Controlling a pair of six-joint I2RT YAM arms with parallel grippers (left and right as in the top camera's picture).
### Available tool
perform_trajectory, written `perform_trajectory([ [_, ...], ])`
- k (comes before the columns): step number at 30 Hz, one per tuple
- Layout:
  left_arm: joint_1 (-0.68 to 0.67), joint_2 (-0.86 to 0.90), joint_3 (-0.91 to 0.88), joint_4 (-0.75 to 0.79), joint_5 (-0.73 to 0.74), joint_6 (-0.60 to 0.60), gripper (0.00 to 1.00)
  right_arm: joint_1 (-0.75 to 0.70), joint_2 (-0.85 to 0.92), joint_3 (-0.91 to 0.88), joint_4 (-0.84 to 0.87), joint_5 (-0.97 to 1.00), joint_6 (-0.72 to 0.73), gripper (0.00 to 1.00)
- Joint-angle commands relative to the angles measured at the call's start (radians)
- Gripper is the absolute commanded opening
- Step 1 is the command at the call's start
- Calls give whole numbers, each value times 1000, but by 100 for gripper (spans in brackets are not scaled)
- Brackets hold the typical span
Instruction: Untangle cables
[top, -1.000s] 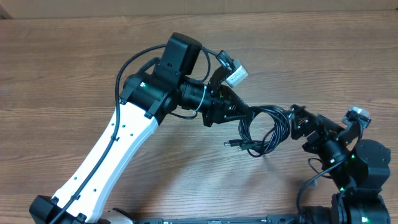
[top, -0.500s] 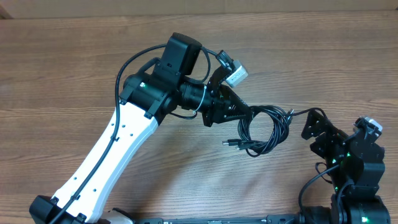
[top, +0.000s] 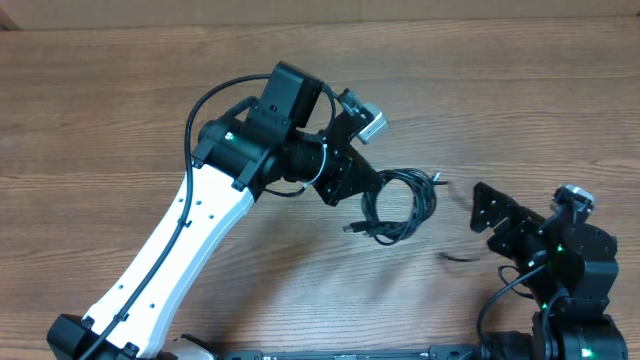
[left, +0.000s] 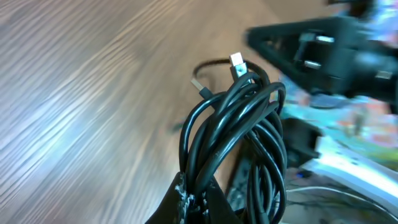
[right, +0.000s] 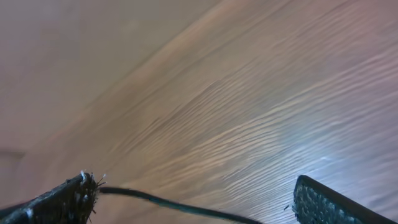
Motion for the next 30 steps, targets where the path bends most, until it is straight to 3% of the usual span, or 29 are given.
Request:
perform_trajectory([
  [1, -7, -17, 6, -3, -126, -57, 4, -3, 0, 18, 7, -166, -55, 100],
  [10, -8, -17, 6, 47, -138, -127, 4, -3, 0, 18, 37, -458, -103, 100],
  [13, -7, -17, 6, 79, -82, -126, 5, -3, 0, 18, 43, -527, -99, 100],
  [17, -8, -17, 6, 120, 17, -103, 4, -3, 0, 18, 53, -578, -98, 100],
  [24, -8, -17, 6, 132, 18, -106, 4, -3, 0, 18, 110, -715, -98, 100],
  [30, -7, -17, 6, 132, 18, -122, 4, -3, 0, 18, 119, -699, -98, 100],
])
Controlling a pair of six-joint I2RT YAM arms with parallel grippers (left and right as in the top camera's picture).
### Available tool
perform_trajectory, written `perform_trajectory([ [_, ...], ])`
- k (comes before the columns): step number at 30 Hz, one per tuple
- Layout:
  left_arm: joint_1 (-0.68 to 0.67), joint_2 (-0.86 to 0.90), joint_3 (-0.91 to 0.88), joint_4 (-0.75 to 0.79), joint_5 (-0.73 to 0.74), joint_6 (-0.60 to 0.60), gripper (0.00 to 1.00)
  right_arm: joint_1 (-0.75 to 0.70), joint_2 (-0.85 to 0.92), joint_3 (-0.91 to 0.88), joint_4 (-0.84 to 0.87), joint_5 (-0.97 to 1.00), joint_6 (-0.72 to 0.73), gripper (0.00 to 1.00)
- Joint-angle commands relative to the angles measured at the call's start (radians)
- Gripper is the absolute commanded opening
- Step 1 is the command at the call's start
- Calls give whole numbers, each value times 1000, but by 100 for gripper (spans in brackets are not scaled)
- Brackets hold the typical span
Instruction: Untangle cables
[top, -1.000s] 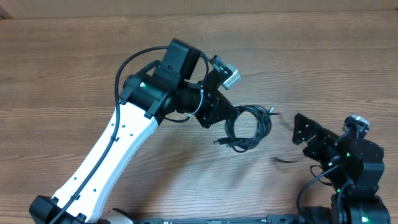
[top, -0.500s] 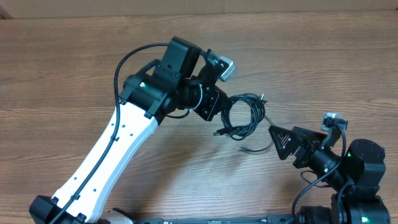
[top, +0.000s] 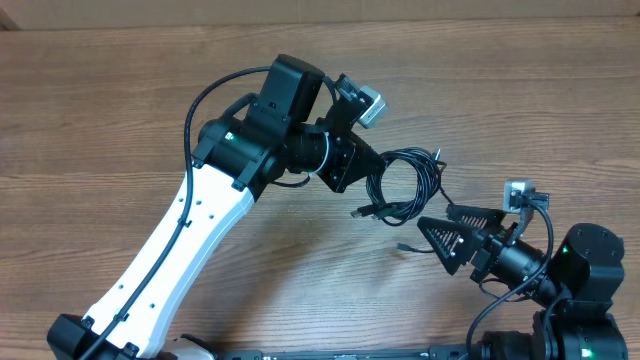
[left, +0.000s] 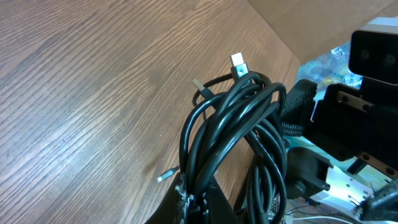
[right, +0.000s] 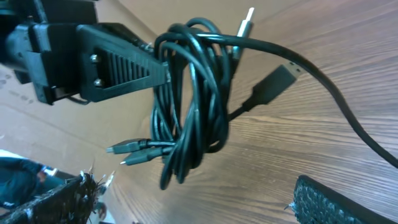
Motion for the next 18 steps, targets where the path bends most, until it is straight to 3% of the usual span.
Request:
perform_trajectory([
  [1, -7, -17, 6, 8, 40, -37, 4, -3, 0, 18, 6, 2, -11, 100],
  [6, -5, -17, 6, 9, -16, -230, 4, -3, 0, 18, 5, 102, 35, 100],
  [15, -5, -17, 6, 16, -71, -364, 4, -3, 0, 18, 5, 166, 46, 100],
  [18, -5, -17, 6, 16, -105, -420, 4, -3, 0, 18, 5, 221, 109, 100],
])
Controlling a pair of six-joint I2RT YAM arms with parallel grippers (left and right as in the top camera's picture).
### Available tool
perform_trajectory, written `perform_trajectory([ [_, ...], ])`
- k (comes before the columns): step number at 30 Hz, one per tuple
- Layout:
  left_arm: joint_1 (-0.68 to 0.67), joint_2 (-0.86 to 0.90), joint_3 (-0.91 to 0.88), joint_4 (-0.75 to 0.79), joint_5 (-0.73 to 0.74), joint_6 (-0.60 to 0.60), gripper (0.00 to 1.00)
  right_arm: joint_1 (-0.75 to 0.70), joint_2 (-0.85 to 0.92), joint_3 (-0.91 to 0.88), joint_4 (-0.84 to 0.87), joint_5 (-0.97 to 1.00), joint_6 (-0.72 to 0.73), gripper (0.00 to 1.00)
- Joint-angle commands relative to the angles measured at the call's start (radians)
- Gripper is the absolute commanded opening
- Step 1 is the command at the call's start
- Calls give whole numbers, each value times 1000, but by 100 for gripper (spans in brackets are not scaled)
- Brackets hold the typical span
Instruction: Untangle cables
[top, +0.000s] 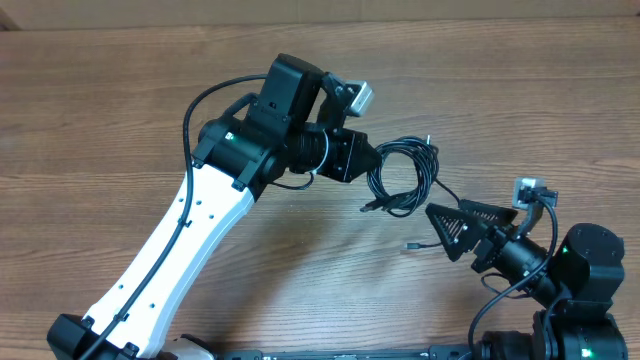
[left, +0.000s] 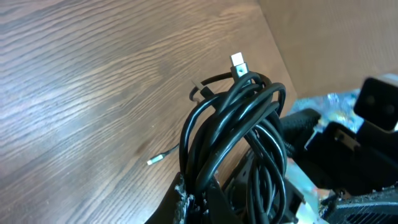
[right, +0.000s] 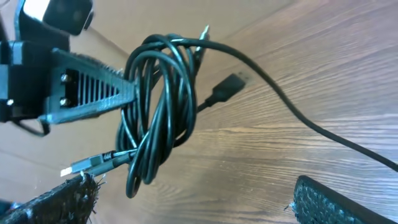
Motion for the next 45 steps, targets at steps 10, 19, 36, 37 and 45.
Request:
perform_trajectory([
  [10, -6, -17, 6, 8, -154, -529, 4, -3, 0, 18, 6, 178, 225, 100],
  [19, -6, -17, 6, 8, -103, -713, 4, -3, 0, 18, 6, 179, 225, 100],
  [36, 8, -17, 6, 6, 146, -170, 4, -3, 0, 18, 6, 141, 243, 100],
  [37, 7, -17, 6, 13, 146, -136, 4, -3, 0, 18, 6, 130, 237, 100],
  [45, 8, -17, 6, 32, 198, -39, 4, -3, 0, 18, 5, 71, 166, 100],
])
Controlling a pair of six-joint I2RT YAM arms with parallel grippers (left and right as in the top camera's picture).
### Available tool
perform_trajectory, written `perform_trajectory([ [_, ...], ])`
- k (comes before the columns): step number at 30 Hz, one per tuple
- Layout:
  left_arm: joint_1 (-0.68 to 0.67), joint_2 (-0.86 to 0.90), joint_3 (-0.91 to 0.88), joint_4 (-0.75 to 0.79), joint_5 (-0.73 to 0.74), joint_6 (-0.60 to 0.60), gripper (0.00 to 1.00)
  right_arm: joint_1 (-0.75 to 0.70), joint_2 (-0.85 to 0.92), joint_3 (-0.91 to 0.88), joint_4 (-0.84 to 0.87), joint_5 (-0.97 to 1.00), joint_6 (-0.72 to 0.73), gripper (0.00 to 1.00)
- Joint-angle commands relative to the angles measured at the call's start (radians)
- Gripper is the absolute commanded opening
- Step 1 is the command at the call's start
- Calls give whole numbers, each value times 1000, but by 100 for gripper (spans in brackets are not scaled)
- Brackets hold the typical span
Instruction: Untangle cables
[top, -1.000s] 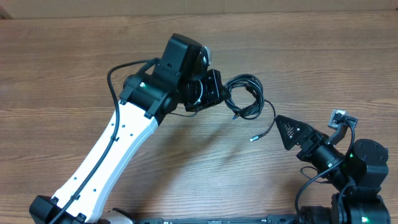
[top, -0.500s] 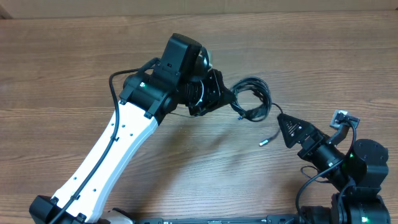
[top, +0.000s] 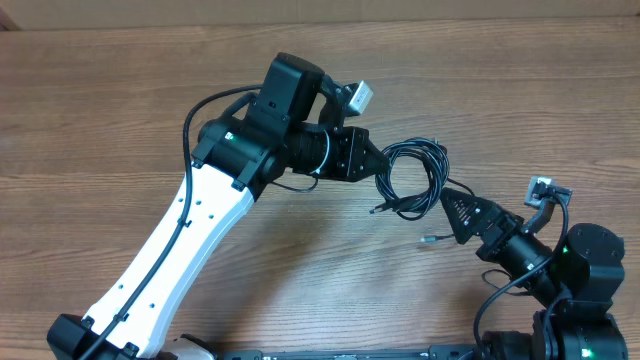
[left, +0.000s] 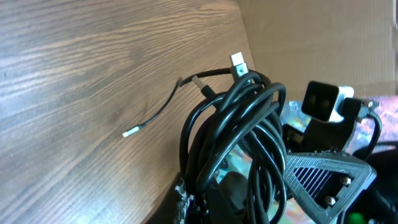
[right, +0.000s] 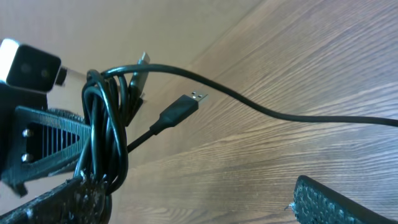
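A coiled bundle of black cables (top: 412, 178) hangs above the wooden table (top: 120, 120), with my left gripper (top: 376, 166) shut on its left side. In the left wrist view the bundle (left: 239, 130) rises from the gripper (left: 200, 200), a silver USB plug (left: 237, 61) on top. My right gripper (top: 456, 208) is open just right of the bundle. In the right wrist view the bundle (right: 102, 134) rests against the left finger (right: 65, 199), and the right finger (right: 336, 202) stands far off. A USB-A plug (right: 181, 108) and a long strand (right: 280, 116) stick out of the bundle.
A loose thin cable end (top: 430, 238) with a pale tip (left: 127, 132) lies on the table below the bundle. The left arm's white link (top: 180, 250) crosses the table's lower left. A cardboard wall (top: 400, 10) borders the far edge.
My right gripper has moved up and left, so its left finger now touches the bundle. The left gripper has shifted the bundle slightly right. The loose end lies further right.
The left gripper held the bundle at every moment. My right gripper first stood open at the right, turned away, with a thin strand across its jaws. Then it faced the bundle from below right. Now its left finger is at the coil.
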Motion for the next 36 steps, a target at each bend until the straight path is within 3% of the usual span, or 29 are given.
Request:
perform_trajectory([
  [1, 7, -17, 6, 19, 101, 108, 4, -3, 0, 18, 6, -34, -35, 100],
  [15, 1, -17, 6, 36, 289, 219, 4, -3, 0, 18, 6, -16, -42, 100],
  [36, -113, -17, 6, 53, 315, 285, 4, -3, 0, 18, 53, 48, -121, 100],
])
